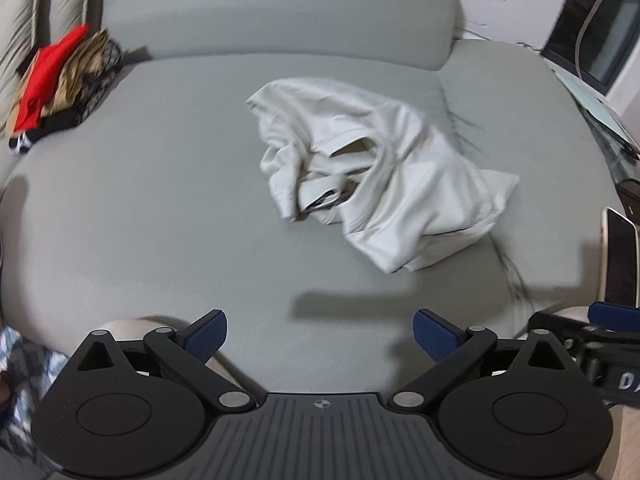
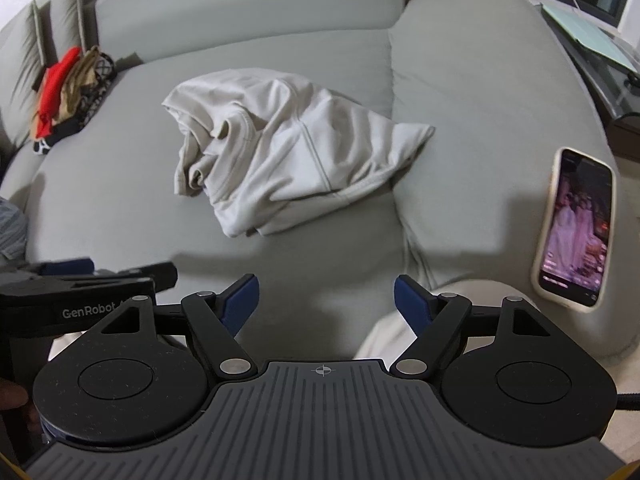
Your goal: Fold clothes
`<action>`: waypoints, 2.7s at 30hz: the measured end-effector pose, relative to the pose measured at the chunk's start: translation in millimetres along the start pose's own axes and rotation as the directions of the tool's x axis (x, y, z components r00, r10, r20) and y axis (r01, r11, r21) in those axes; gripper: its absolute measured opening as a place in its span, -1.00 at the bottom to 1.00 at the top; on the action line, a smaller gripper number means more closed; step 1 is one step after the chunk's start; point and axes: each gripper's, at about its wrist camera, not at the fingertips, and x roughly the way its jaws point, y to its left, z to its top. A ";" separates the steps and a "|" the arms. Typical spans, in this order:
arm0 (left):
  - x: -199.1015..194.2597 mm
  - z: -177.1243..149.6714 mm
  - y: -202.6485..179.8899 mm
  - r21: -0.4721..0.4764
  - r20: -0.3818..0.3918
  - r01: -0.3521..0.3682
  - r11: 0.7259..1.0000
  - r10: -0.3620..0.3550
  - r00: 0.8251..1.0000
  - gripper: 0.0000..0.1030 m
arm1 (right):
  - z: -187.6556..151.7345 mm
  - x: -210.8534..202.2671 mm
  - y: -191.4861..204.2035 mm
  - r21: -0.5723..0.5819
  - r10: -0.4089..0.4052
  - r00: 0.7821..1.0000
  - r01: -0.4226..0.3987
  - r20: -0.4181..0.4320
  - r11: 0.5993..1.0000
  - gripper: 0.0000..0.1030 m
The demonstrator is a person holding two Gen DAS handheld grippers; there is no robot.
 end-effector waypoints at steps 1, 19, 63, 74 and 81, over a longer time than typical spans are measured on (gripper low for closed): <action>2.8 -1.3 5.2 -0.018 -0.007 0.000 1.000 0.000 1.000 0.91 | 2.1 3.0 1.0 -0.005 0.013 1.000 -0.013 0.016 1.000 0.55; 42.0 26.4 82.7 -0.268 0.030 0.043 0.962 -0.036 0.999 0.47 | 109.7 95.3 110.1 -0.383 0.233 0.954 -0.148 0.186 0.912 0.02; 65.8 -0.2 -71.8 -0.108 -0.070 0.537 0.836 -0.546 0.835 -0.23 | 24.7 -22.7 -197.9 0.396 0.136 0.955 -0.236 0.263 0.887 -0.24; 46.3 5.4 -25.4 -0.138 0.015 0.396 0.908 -0.398 0.917 -0.20 | 50.5 91.3 -103.6 0.375 0.292 0.955 -0.252 -0.054 0.892 -0.32; 40.9 15.2 6.8 -0.169 0.080 0.411 0.896 -0.403 0.912 -0.23 | 122.4 77.5 -109.6 0.352 0.204 0.948 -0.282 0.244 0.892 -1.00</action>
